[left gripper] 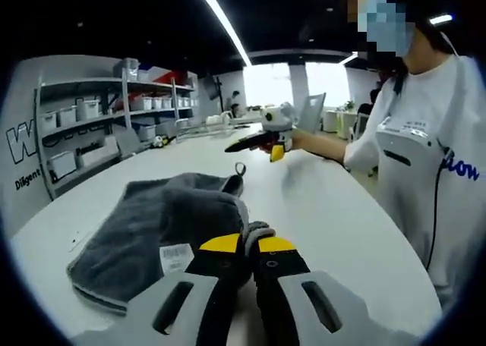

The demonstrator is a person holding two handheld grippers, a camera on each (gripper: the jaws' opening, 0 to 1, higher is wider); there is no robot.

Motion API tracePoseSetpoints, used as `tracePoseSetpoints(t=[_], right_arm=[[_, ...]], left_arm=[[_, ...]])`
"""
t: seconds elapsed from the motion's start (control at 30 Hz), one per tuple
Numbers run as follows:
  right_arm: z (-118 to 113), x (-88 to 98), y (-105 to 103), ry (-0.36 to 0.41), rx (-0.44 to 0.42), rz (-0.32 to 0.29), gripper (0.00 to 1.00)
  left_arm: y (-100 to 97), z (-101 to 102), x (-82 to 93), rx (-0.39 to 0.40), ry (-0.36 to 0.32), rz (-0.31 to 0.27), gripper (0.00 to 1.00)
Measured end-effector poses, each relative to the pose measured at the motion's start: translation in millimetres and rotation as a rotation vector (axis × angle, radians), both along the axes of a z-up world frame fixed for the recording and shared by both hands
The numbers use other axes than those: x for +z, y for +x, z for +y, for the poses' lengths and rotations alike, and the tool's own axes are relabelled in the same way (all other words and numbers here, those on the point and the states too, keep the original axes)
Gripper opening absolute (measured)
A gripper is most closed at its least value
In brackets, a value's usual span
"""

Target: Open the folded towel by lifting each exposed corner and separating the folded layers until the towel lies flat within the target outline without major curled edges

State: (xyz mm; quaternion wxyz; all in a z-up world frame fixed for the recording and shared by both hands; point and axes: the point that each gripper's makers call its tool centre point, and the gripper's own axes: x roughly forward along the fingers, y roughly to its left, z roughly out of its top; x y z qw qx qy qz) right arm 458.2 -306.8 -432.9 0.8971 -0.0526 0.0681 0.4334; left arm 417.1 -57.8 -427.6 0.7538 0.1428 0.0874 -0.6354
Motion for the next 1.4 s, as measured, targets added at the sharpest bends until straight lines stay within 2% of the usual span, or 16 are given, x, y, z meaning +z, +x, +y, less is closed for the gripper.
tracePoseSetpoints(t=[0.73, 1.0, 1.4], right_arm=[[1, -3.7, 0, -0.006, -0.002, 0.013, 0.98], [2, -6.1, 1, -0.012, 0.001, 0.020, 0.98], [2, -9.9, 1, -0.022, 0.003, 0.030, 0.98]], left_arm=[[-24.8, -2, -47.0, -0.066, 0.106, 0.065, 0.05], [-28.3, -4, -56.1, -0.075, 0.111, 0.092, 0.05], [-27.9, -3, -57.8, -0.069, 0.108, 0.109, 0.05]])
